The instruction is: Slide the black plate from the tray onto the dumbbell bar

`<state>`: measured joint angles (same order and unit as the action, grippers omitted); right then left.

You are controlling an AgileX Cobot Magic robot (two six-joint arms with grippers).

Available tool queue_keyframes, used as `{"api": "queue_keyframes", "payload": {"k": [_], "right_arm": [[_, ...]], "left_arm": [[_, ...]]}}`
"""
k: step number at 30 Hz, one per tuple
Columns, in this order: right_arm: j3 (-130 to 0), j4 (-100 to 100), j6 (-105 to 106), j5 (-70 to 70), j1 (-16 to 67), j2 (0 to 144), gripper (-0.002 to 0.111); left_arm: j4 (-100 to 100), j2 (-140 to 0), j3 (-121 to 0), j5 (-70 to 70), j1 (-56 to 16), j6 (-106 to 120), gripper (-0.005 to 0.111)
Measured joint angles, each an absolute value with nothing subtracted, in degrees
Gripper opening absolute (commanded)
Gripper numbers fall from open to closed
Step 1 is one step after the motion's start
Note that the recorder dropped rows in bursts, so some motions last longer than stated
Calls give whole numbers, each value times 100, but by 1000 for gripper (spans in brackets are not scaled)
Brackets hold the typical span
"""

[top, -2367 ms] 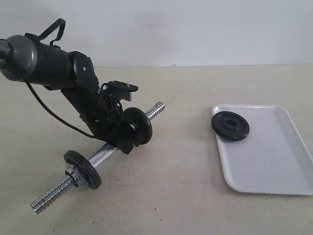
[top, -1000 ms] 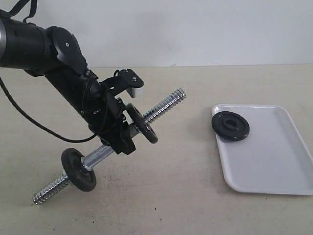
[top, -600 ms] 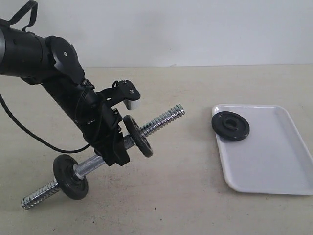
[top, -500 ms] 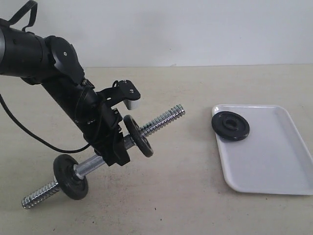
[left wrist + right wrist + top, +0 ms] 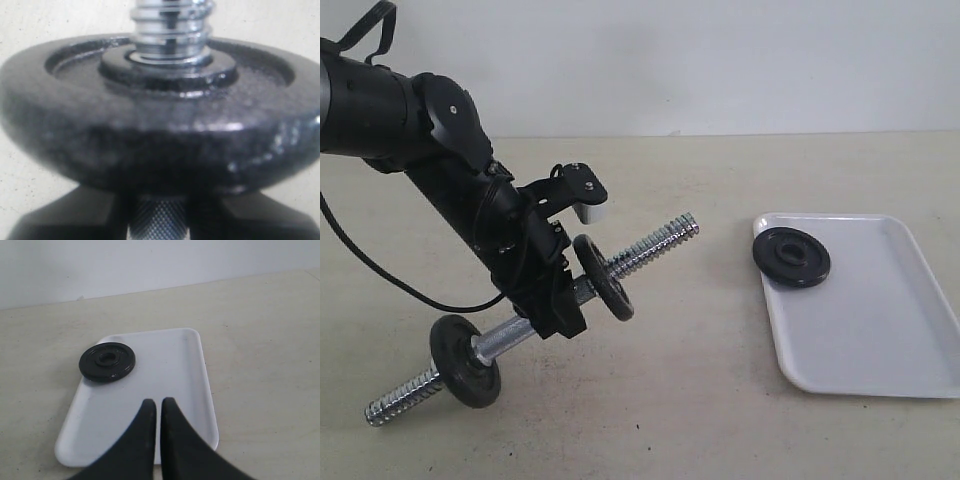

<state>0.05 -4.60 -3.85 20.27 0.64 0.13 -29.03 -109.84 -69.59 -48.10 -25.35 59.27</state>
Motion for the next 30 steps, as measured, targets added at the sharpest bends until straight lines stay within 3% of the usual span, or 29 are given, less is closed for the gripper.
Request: {"api": "queue_keyframes", "payload": {"k": [17, 20, 27, 30], "right_arm": [[5, -460, -385, 1699, 64, 13, 0], [5, -494, -454, 1014, 64, 13, 0], [0, -1071, -1217, -2076, 64, 2, 0], [-193, -1724, -1616, -1817, 64, 34, 0]], "left_arm": [[-2913, -10984, -6959, -4810, -2535, 5939, 4], [-2927, -10984, -6959, -4810, -2535, 5939, 4], [-2961, -10984, -6959, -4810, -2535, 5953, 4], [-2972, -10984, -6959, -4810, -2535, 5953, 4]]}}
